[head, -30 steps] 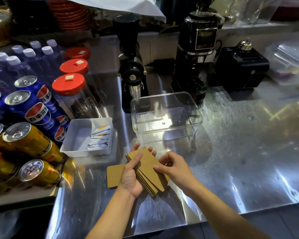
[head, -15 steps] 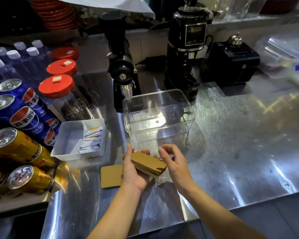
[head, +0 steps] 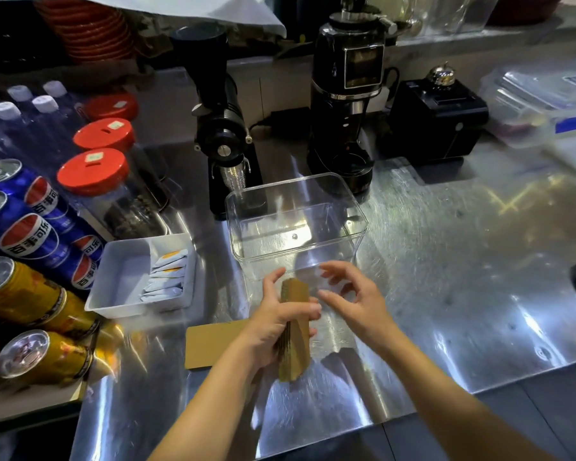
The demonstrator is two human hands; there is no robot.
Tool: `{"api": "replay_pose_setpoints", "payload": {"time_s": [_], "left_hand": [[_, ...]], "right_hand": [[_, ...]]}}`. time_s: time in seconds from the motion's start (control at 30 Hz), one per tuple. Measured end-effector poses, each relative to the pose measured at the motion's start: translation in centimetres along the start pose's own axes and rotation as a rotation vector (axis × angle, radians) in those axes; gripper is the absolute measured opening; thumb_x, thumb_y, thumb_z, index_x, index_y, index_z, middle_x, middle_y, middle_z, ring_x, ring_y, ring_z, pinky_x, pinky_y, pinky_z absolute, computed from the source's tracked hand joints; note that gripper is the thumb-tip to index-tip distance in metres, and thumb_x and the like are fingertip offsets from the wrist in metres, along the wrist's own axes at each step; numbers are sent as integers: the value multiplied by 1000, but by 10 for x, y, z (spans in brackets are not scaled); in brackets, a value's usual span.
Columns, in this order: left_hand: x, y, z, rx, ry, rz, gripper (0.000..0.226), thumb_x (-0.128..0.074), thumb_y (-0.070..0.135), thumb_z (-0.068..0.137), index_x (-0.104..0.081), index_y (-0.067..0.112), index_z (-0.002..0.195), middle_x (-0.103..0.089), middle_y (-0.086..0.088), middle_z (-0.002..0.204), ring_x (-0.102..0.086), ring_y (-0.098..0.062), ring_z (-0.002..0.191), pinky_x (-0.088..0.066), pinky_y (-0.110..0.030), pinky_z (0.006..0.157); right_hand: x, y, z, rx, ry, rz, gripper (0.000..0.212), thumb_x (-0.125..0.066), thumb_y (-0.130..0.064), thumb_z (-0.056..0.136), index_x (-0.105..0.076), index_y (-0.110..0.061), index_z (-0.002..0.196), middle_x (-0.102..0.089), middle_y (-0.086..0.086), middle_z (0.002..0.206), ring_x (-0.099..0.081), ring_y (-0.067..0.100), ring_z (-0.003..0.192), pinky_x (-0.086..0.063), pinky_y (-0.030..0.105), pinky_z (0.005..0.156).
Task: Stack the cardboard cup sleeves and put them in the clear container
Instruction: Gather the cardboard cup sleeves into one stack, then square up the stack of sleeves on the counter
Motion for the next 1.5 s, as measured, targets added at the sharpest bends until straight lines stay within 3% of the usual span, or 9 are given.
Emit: {"api": "replay_pose_setpoints", "payload": {"time_s": [0.13,0.27,0.4,0.6,0.73,1.03,1.13,1.23,1.5], "left_hand": [[-24,-6,-6,141,-223,204,98,-76,-3,63,-20,47,127,-58,-24,107,-68,-27,64,-58,-38,59],[-34,-15,-6,192,-265,315,94,-77,-1,63,-25,43,129,-54,-24,121,-61,-44,90,-50,-60,82],[-32,-19,-8,183,-382,495,74,-77,6,65,-41,28,127,-58,-19,115,-63,-29,86,-56,-44,71],[7,-13,17,-83,136,339,30,-72,1,70,-68,18,94,-70,-4,82,-65,-21,79,-56,-44,79],[5,-22,23,-210,243,234,27,-61,-5,78,-63,20,89,-68,3,77,-62,-14,76,-52,-37,75],[3,-43,31,-240,323,26,28,-56,51,79,-53,24,73,-55,3,76,-53,-15,79,-41,-35,79],[3,-37,28,-302,417,64,31,-48,42,88,-47,26,61,-50,12,60,-46,-9,61,-38,-28,63],[4,-34,25,-345,465,60,27,-48,31,88,-50,24,61,-52,10,62,-46,-8,60,-39,-23,61],[11,-23,21,-445,477,32,21,-47,25,82,-58,20,66,-57,5,68,-52,-11,67,-42,-20,64]], "right_hand": [[-21,-2,3,-35,-463,-178,48,-71,-12,75,-55,-43,109,-60,-19,110,-50,-13,103,-35,1,84],[-27,10,-2,-141,-569,-99,34,-69,-2,74,-64,-34,86,-64,-7,83,-56,-3,72,-47,12,69],[-1,24,4,-165,-389,2,26,-68,7,71,-63,-18,77,-60,4,76,-56,7,70,-48,14,65],[47,74,-4,-257,-38,173,21,-65,10,72,-65,-9,81,-65,3,75,-63,12,72,-54,20,67],[49,94,-17,-272,144,207,34,-65,11,72,-64,-23,74,-68,-13,65,-60,0,65,-47,10,62],[35,112,-41,-353,253,201,29,-60,-1,80,-57,-29,86,-64,-1,84,-61,12,82,-51,19,70],[20,116,-42,-411,223,423,16,-64,-20,77,-56,-26,90,-60,1,87,-57,16,86,-49,40,79],[21,115,-40,-418,322,539,15,-62,-41,76,-60,-27,72,-58,-12,66,-53,7,70,-43,35,70],[23,95,-22,-302,365,391,21,-50,-18,84,-57,-37,80,-65,-6,84,-60,10,87,-46,32,84]]}}
Point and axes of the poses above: each hand's wrist, its own z-axis towards the middle knuckle, its own x-axis out of the back of the hand, y = z × x, the point moved 10 cm from there along z, towards the middle knuckle
